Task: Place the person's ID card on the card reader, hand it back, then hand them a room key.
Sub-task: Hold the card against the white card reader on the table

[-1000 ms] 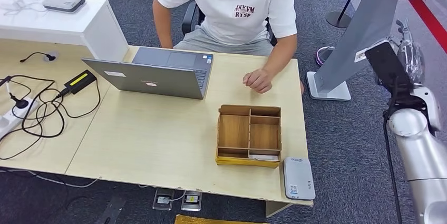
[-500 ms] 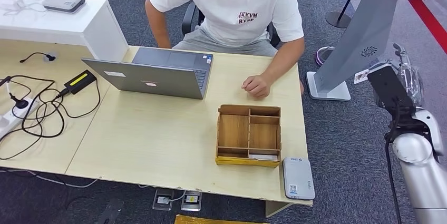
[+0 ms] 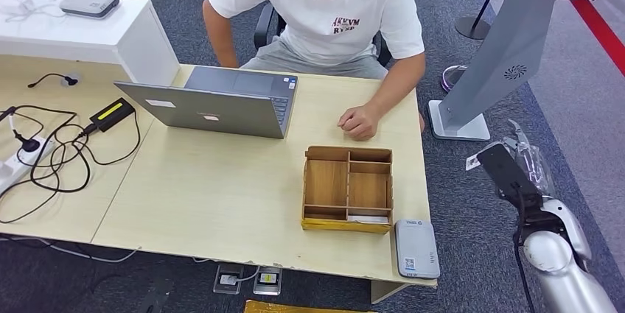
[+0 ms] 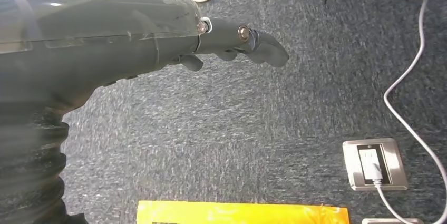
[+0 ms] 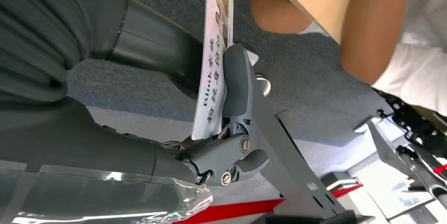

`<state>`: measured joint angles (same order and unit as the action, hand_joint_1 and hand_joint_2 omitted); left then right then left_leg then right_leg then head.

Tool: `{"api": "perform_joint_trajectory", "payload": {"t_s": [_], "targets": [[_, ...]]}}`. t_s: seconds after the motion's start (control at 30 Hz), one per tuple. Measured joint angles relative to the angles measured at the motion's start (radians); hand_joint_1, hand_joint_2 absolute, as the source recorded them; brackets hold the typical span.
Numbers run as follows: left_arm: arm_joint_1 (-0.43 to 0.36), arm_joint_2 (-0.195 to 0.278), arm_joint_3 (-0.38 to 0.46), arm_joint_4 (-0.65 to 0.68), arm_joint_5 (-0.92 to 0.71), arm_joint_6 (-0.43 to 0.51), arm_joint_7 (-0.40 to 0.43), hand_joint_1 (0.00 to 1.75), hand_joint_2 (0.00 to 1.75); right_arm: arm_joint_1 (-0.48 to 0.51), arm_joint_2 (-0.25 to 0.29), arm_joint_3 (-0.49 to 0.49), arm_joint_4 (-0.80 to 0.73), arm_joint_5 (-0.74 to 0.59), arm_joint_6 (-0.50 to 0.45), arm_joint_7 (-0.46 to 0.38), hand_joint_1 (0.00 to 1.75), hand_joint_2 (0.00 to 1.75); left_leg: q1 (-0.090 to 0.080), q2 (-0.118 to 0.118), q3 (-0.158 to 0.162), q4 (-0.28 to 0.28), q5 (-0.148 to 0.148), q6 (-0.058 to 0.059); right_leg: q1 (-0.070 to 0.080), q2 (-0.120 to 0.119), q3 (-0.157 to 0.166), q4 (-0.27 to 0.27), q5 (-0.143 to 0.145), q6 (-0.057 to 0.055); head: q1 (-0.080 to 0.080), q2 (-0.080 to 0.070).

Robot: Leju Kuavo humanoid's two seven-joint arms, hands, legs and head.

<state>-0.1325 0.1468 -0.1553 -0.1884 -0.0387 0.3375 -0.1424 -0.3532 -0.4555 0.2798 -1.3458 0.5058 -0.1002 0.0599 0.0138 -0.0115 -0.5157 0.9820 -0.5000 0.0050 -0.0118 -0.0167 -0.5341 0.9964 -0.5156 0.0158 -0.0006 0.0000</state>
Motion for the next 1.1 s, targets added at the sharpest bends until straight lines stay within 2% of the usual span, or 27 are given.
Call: {"api": "perform_joint_trajectory", "payload": {"t_s": [0.53,1.1], "targets": [[-0.001,-0.003,0.0,0.0,0.015,-0.003,0.015,0.0,1.75,0.116,0.01,0.02,0.031,-0.015,-0.019,0.013,1.75,1.75,0.0,0.0,0.0,0.0,0.0,0.0,0.0,0.0,0.0,0.0,0.0,0.0,0.0,0.0],[-0.002,-0.004,0.0,-0.002,0.035,0.0,0.027,0.0,1.75,0.166,-0.013,0.064,0.04,-0.066,-0.026,0.047,1.75,1.75,0.0,0.002,0.0,0.0,0.0,0.0,0.0,0.001,0.0,0.0,0.0,0.0,0.0,0.0]]}}
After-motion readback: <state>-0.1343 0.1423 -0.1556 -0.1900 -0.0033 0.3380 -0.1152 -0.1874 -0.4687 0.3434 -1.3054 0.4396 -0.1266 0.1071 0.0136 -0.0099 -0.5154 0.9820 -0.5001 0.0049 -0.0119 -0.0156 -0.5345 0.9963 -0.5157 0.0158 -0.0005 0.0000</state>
